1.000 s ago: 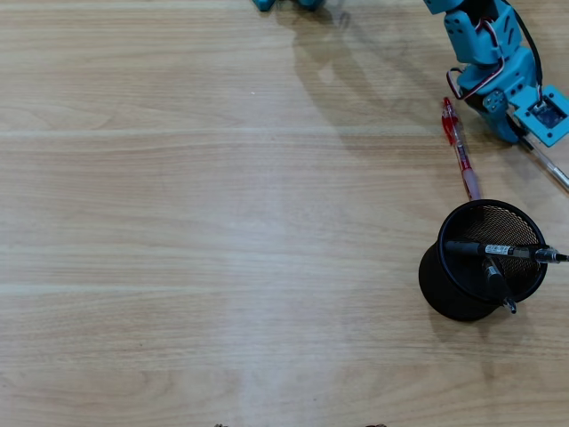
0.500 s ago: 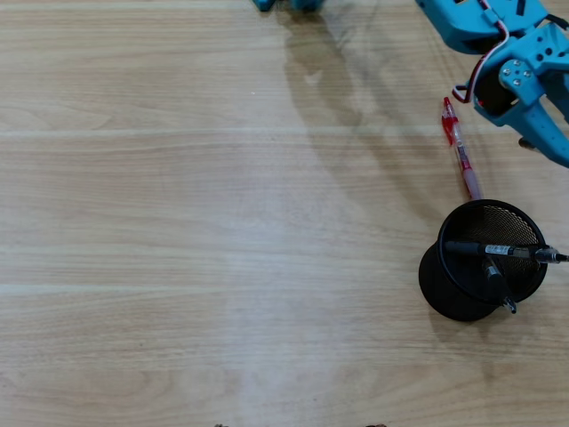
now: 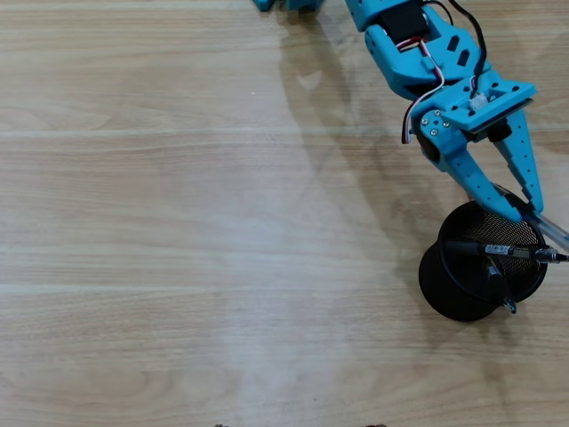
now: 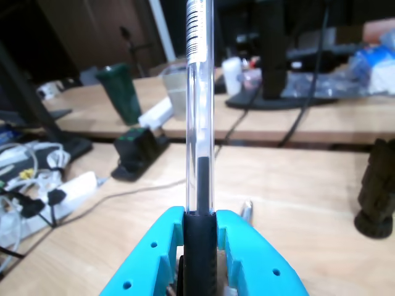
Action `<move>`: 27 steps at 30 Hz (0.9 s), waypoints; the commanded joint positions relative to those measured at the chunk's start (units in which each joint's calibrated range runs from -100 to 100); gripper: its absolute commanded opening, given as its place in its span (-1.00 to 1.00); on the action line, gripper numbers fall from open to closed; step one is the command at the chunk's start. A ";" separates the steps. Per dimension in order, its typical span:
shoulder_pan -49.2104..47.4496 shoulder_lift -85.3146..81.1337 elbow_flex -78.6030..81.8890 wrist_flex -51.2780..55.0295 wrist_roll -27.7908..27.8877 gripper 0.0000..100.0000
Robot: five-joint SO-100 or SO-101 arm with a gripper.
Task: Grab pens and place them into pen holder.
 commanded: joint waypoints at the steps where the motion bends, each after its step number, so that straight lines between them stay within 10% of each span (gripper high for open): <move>1: 0.93 1.88 -2.05 -1.38 -0.34 -0.96; 27: -0.69 15.58 -16.45 -0.95 1.80 -0.76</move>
